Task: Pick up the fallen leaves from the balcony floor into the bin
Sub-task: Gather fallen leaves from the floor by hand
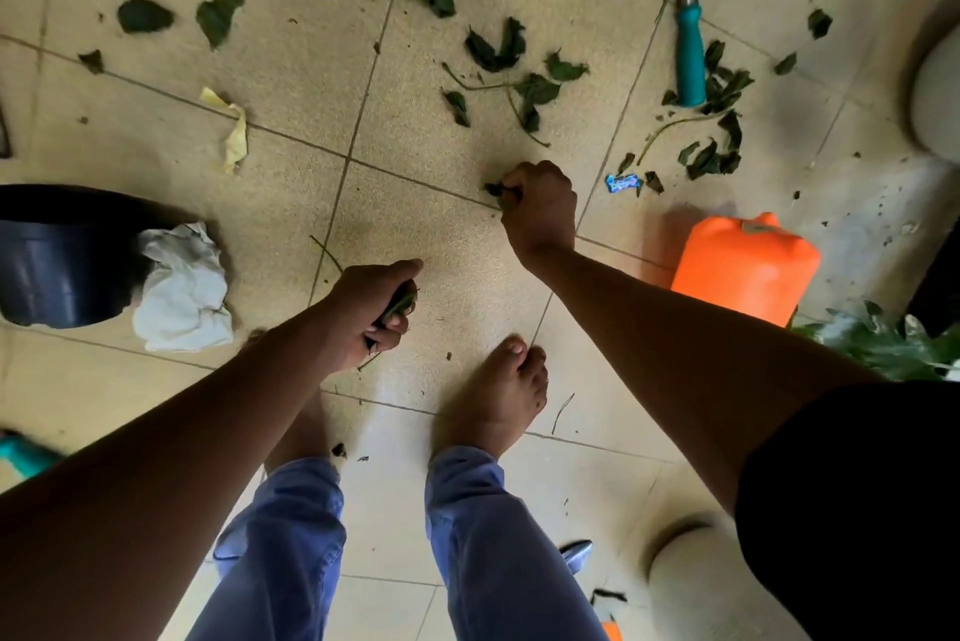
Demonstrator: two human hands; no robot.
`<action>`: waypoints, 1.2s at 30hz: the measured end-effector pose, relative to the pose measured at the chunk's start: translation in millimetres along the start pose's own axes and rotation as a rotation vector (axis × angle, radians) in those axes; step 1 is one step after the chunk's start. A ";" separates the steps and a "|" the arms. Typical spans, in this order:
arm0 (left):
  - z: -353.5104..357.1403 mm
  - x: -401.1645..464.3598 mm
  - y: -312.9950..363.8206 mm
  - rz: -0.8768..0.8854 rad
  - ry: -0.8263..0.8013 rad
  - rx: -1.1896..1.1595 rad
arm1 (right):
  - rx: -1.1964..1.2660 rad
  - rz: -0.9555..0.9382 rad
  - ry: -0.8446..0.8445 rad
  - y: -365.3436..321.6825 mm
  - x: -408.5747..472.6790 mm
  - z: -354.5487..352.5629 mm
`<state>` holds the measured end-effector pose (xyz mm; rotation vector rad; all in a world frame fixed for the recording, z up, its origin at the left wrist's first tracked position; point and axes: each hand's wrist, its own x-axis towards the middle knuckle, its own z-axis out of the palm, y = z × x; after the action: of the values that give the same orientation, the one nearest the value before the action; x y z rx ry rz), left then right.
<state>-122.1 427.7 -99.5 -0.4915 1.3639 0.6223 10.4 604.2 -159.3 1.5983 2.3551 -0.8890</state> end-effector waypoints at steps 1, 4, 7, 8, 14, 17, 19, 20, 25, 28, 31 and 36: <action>-3.0 -0.2 0.1 0.001 0.008 -0.011 | 0.020 0.011 0.014 -1.0 3.5 -2.9; -10.9 -1.6 -1.1 -0.001 0.017 -0.032 | 0.028 -0.006 0.113 -5.7 18.9 -17.0; -16.8 -2.2 -3.9 0.007 0.018 -0.042 | -0.050 -0.109 0.164 -8.8 41.0 -32.2; -18.1 -2.3 -4.6 0.010 0.018 -0.043 | -0.091 -0.145 0.140 -9.0 47.8 -35.0; -21.1 -1.7 -4.5 0.020 0.020 -0.062 | -0.172 -0.130 0.049 -4.3 64.5 -34.6; -20.3 -3.7 -3.0 0.032 0.020 -0.055 | -0.108 -0.046 0.085 -8.3 62.5 -44.5; -19.2 -5.0 -1.6 0.037 0.029 -0.051 | -0.055 -0.051 0.111 -8.3 56.6 -52.8; -19.1 -5.2 -1.2 0.041 0.031 -0.050 | -0.016 -0.050 0.123 -7.0 53.1 -56.5; -16.1 -4.7 0.0 0.046 0.022 -0.063 | 0.091 -0.012 0.199 7.3 46.8 -78.7; -14.7 -3.4 -0.5 0.045 0.012 -0.076 | 0.089 0.018 0.229 15.3 56.6 -91.7; -14.8 -2.3 -2.0 0.047 0.010 -0.072 | 0.062 0.060 0.233 19.3 73.6 -100.6; -16.0 -0.5 -4.1 0.030 0.013 -0.084 | -0.069 -0.001 0.163 12.3 98.4 -103.8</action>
<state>-131.2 414.1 -101.5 -0.5444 1.3631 0.7044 0.3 742.8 -123.4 1.7018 2.4647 -0.6935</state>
